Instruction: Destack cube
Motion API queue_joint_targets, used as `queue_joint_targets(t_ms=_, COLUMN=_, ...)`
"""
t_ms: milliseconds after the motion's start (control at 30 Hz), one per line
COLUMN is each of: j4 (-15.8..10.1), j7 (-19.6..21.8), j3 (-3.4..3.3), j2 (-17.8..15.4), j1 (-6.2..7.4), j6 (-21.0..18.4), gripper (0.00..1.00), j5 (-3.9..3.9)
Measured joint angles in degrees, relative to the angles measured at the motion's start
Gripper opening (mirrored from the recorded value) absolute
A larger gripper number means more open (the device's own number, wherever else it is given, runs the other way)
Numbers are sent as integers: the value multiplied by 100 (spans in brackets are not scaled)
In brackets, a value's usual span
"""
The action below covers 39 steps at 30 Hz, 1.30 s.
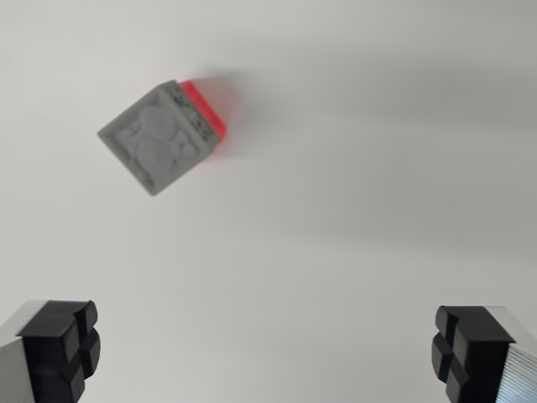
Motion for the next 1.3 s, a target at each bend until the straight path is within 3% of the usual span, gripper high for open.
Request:
queue_joint_targets(t_ms=533, j4=-345, j7=-885, j3=144, j2=253, j1=52, j6=668, gripper=100, j5=3)
queue_joint_targets(t_ms=1300, j4=-719, j7=-2621, j3=502, j2=1002, j1=82, j6=1916, gripper=100, j5=-15)
